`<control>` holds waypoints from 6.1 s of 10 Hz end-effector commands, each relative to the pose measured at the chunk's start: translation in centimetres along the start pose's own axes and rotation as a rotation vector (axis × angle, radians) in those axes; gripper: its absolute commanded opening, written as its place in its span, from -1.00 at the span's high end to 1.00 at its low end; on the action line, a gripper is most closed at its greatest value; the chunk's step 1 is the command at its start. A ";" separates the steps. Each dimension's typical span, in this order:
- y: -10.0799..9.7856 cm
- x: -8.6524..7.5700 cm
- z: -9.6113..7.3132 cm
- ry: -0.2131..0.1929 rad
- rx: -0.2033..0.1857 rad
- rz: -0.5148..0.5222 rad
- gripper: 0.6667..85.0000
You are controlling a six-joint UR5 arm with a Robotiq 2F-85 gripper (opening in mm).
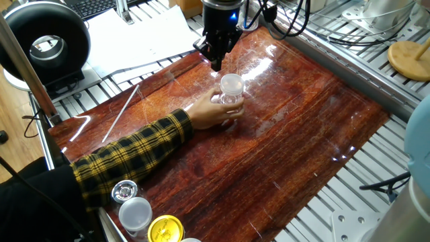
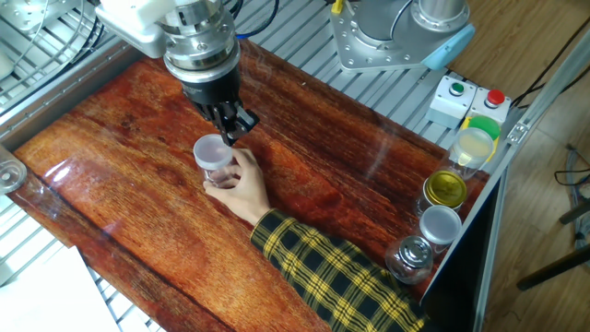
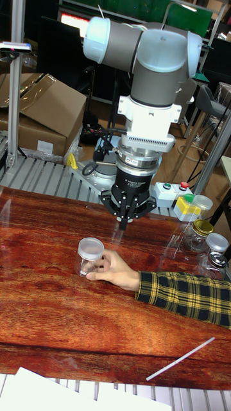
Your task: Unscrew the lid from the jar
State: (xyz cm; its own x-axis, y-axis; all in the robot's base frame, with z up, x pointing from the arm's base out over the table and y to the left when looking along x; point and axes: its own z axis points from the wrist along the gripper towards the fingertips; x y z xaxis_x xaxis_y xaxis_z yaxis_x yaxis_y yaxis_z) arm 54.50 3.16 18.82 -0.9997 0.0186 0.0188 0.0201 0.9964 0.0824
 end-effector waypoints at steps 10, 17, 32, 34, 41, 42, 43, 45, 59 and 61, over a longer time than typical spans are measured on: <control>-0.8 0.1 0.5 0.003 0.024 -0.006 0.99; -0.2 0.1 0.5 0.003 -0.001 -0.008 0.83; -4.0 0.8 5.2 -0.022 -0.004 -0.262 0.12; -5.2 0.9 5.2 -0.013 0.043 -0.283 0.04; -6.7 0.7 6.3 0.006 0.080 -0.317 -0.24; -6.7 0.7 6.3 0.008 0.078 -0.329 -0.31; -6.3 1.0 6.2 0.014 0.066 -0.340 -0.38; -5.8 0.5 6.6 0.006 0.047 -0.362 -0.48; -6.5 -0.8 8.9 -0.017 0.035 -0.447 -0.79; -6.5 -0.8 9.0 -0.017 0.037 -0.444 -0.78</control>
State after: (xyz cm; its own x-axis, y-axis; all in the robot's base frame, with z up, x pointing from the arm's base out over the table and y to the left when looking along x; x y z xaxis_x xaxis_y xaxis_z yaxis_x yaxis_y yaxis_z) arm 54.78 -2.73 9.44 -0.9086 -0.4172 -0.0174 -0.4176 0.9079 0.0368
